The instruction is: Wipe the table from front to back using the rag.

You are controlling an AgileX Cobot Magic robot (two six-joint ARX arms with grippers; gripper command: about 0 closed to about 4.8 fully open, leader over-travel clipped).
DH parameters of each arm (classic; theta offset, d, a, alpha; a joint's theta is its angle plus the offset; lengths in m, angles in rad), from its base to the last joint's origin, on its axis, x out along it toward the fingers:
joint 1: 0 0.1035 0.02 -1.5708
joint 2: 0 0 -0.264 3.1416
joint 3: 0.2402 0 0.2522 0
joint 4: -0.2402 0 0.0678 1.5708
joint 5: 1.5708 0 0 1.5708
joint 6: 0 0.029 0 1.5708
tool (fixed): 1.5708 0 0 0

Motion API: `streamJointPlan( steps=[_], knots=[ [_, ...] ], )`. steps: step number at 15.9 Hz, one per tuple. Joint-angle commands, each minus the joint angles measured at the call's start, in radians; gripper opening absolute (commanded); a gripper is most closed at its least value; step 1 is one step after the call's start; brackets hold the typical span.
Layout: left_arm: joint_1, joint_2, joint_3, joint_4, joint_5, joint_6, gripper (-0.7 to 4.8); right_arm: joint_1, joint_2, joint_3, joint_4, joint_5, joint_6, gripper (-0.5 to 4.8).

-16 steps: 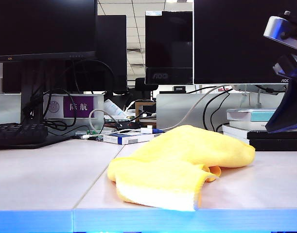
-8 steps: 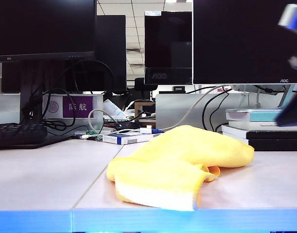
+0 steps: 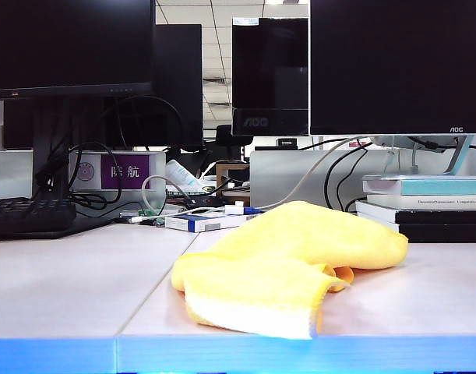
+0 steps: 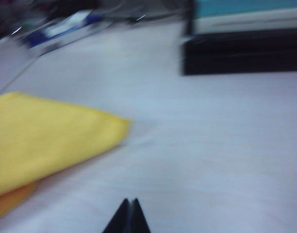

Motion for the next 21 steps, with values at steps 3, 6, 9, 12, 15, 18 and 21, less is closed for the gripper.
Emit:
streamJointPlan(
  steps=[3,6,9,12,15,18,21],
  knots=[
    [0.001,-0.003,-0.001,-0.016,0.001,0.0,-0.01,-0.138,-0.126,-0.007,-0.058,-0.053,-0.108,0.0],
    [0.001,-0.003,-0.001,-0.016,0.001,0.0,-0.01,-0.172,-0.127,-0.007,-0.069,-0.052,-0.134,0.0],
    [0.001,-0.003,-0.001,-0.016,0.001,0.0,-0.01,-0.17,-0.127,-0.007,-0.062,-0.051,-0.134,0.0],
    [0.001,-0.003,-0.001,-0.016,0.001,0.0,-0.01,-0.171,-0.127,-0.007,-0.062,-0.051,-0.134,0.0],
    [0.001,-0.003,-0.001,-0.016,0.001,0.0,-0.01,-0.171,-0.127,-0.007,-0.062,-0.051,-0.134,0.0],
    [0.01,-0.003,-0.001,-0.016,0.001,-0.001,-0.01,-0.17,-0.127,-0.007,-0.062,-0.051,-0.134,0.0],
    [0.14,-0.003,-0.001,-0.016,0.029,-0.092,-0.01,-0.171,-0.127,-0.007,-0.062,-0.051,-0.134,0.0]
  ],
)
